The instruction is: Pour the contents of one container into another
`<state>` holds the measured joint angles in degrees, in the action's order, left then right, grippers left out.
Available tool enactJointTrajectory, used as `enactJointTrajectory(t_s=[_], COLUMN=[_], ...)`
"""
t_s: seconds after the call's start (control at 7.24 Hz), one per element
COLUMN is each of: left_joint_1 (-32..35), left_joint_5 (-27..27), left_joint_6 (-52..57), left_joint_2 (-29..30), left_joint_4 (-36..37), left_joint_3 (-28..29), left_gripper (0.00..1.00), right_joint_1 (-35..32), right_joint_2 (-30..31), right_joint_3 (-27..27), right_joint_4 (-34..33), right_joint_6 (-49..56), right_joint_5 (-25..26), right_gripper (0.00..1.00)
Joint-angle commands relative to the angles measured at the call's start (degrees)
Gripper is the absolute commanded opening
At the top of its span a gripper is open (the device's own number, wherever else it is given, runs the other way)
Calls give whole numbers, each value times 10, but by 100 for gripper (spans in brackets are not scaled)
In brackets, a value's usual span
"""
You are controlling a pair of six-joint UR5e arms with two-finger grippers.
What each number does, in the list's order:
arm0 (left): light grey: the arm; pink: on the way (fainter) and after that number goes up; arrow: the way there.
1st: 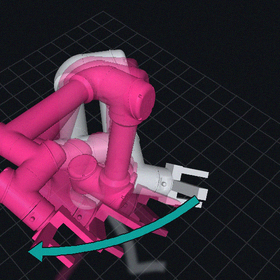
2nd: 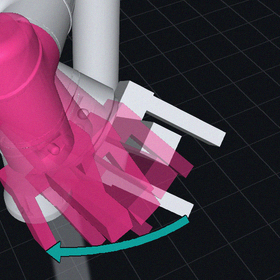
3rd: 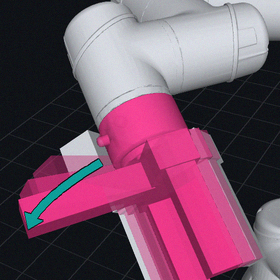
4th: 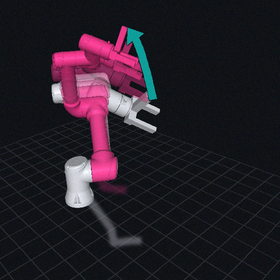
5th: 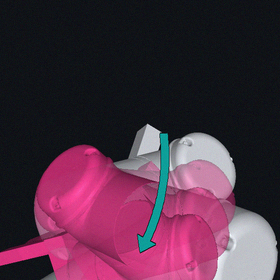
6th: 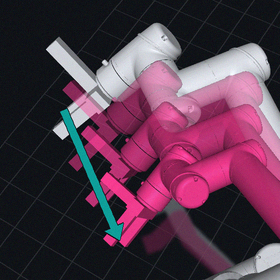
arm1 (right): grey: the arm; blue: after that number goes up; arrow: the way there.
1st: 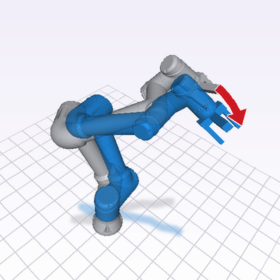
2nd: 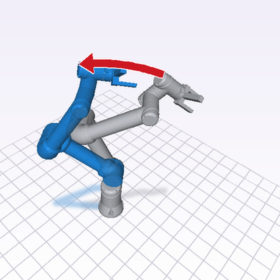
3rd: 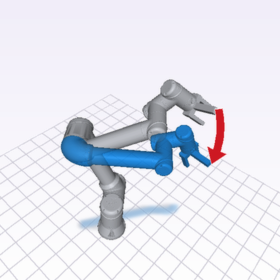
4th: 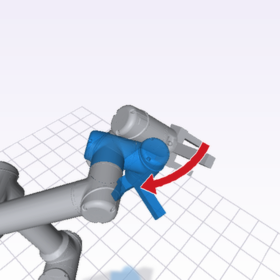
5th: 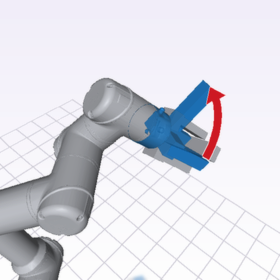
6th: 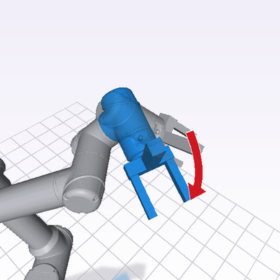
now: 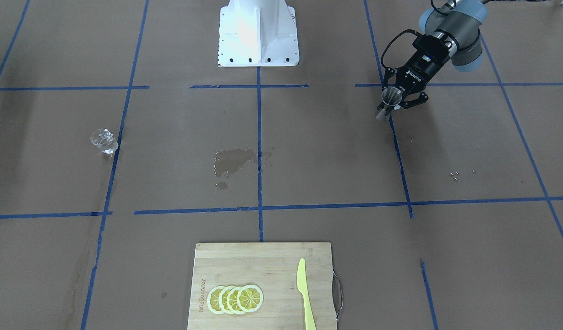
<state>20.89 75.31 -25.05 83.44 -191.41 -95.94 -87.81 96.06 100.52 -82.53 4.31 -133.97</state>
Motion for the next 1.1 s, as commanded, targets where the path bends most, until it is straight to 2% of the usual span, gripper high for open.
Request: enactJointTrajectory(t_s=[0.0, 0.14, 0.41, 0.55, 0.83, 0.97], left_joint_1=[58, 87, 107, 107, 104, 104], left_joint_5=[140, 222, 327, 358, 356, 354], left_joint_6=[35, 118, 144, 145, 145, 145], left_joint_2=[6, 52, 128, 189, 281, 302], left_joint_4=[-6, -1, 16, 17, 18, 37], left_joint_3=[3, 9, 44, 70, 131, 136], left_gripper=[0, 0, 0, 0, 0, 0], right_joint_1=[0, 0, 1, 3, 34, 57], right_joint_2=[0, 0, -10, -16, -30, -32], right_joint_3=[0, 2, 5, 12, 31, 56], right_joint_4=[-1, 0, 0, 0, 0, -1], right_joint_6=[-1, -2, -41, -53, -104, -144], right_joint_5=[0, -1, -5, -5, -5, -5], right_gripper=[100, 100, 100, 100, 100, 100])
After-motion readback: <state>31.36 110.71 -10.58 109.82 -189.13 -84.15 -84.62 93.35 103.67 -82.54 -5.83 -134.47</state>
